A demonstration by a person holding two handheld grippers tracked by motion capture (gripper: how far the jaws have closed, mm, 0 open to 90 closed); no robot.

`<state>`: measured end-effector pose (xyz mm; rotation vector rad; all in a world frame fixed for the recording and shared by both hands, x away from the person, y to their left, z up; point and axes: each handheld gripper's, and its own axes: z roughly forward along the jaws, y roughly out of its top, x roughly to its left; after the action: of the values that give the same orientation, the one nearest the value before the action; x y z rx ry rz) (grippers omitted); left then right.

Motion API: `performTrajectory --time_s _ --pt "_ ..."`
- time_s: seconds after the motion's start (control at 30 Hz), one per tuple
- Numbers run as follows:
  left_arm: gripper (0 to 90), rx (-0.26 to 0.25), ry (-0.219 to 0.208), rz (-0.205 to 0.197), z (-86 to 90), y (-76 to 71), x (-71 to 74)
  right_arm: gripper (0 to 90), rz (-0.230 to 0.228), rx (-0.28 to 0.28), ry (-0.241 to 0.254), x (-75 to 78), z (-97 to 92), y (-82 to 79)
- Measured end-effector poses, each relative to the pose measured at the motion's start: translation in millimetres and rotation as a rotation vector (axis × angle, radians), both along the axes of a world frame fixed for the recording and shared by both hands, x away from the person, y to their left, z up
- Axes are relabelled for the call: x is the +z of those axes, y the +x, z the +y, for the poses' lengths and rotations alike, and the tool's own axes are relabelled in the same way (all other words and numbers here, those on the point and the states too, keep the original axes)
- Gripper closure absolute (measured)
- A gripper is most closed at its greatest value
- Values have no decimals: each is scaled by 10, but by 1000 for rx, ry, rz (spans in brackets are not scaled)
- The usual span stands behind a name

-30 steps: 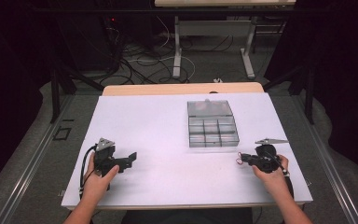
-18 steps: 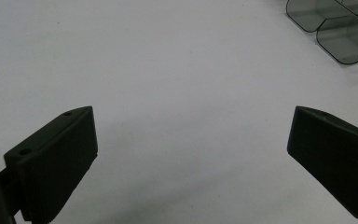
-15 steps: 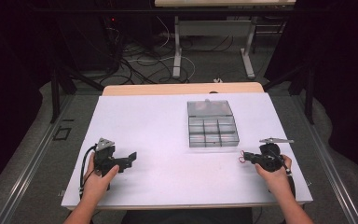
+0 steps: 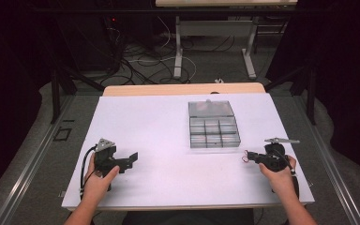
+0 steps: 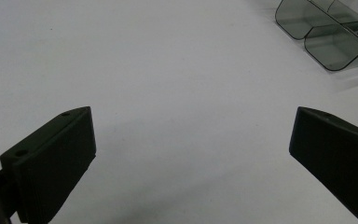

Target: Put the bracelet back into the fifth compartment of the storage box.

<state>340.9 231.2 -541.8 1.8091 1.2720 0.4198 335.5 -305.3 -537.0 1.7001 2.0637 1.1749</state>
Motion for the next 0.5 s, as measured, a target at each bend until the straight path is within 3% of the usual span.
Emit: performTrajectory --time_s 0.47,0.5 --pt "4 -10 2 -8 0 -5 0 897 -7 -8 8 28 -28 -5" --pt "4 -22 5 5 10 -9 11 897 -5 -10 11 31 -28 -6"
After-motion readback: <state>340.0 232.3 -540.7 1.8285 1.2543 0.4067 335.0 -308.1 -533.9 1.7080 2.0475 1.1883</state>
